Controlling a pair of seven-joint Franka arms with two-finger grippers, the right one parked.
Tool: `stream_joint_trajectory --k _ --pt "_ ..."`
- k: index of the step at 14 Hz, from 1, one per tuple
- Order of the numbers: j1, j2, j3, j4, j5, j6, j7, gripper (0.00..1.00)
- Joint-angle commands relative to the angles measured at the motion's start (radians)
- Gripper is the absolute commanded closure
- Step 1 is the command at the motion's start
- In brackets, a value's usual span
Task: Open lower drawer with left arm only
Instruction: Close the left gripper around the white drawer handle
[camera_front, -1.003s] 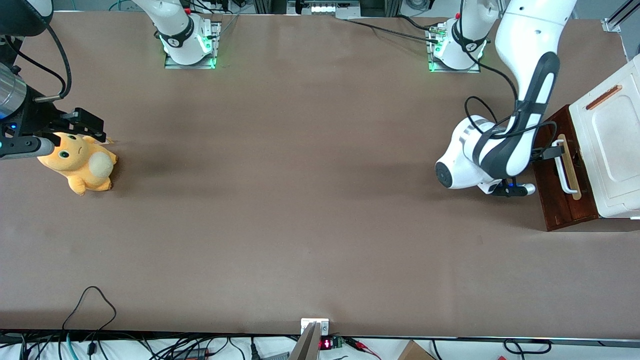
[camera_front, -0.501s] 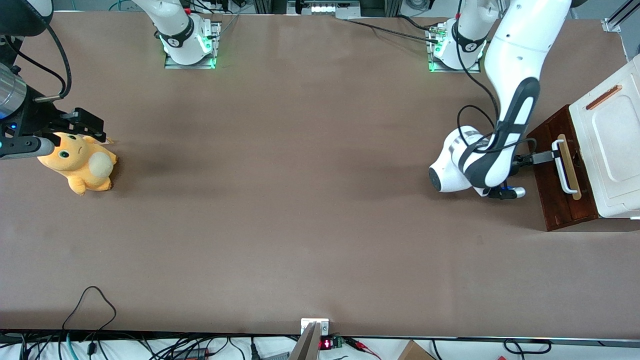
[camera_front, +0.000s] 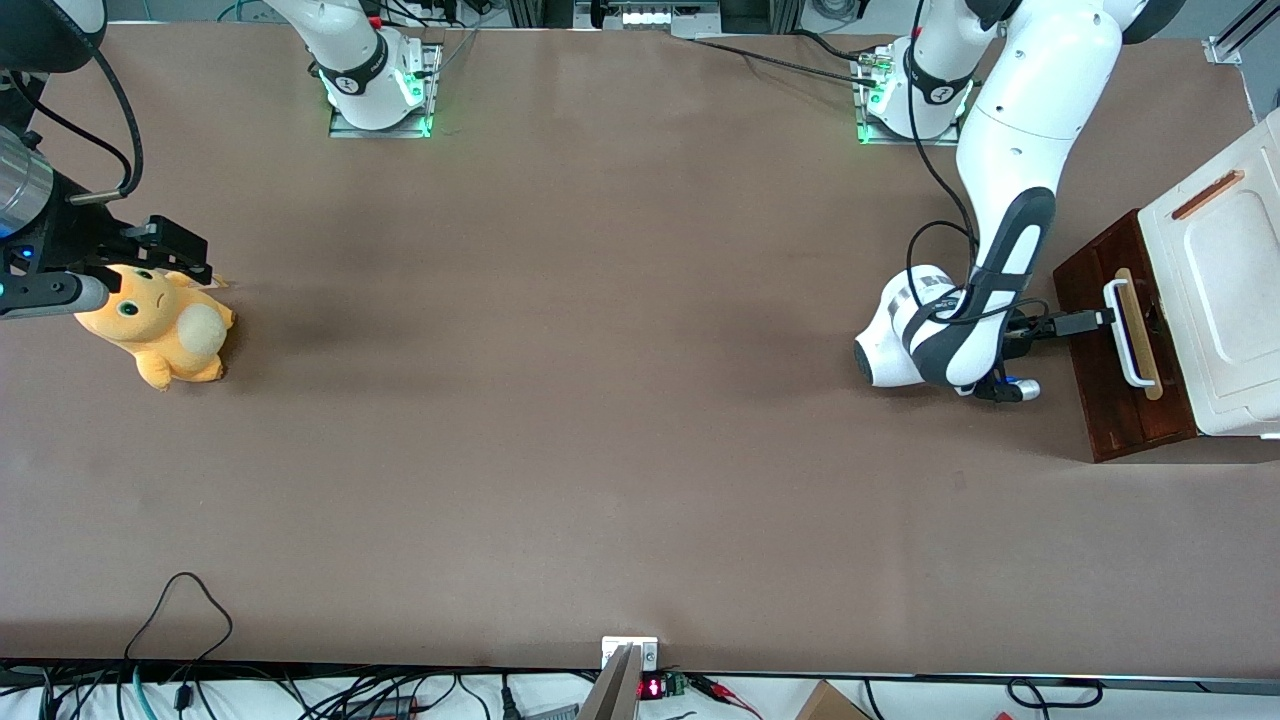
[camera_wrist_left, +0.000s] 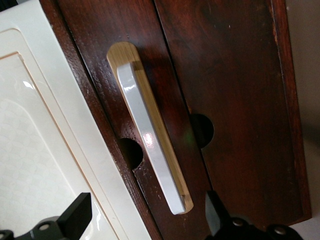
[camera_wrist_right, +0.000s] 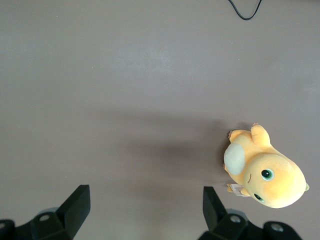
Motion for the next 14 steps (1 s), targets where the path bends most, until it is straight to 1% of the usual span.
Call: stream_joint_trajectory --k 1,14 --pt "0.000 -0.006 0.003 0.006 0.024 0.005 0.015 0.00" --pt "0.023 -0.018 0.003 -0.002 0.027 0.050 0.035 0.00"
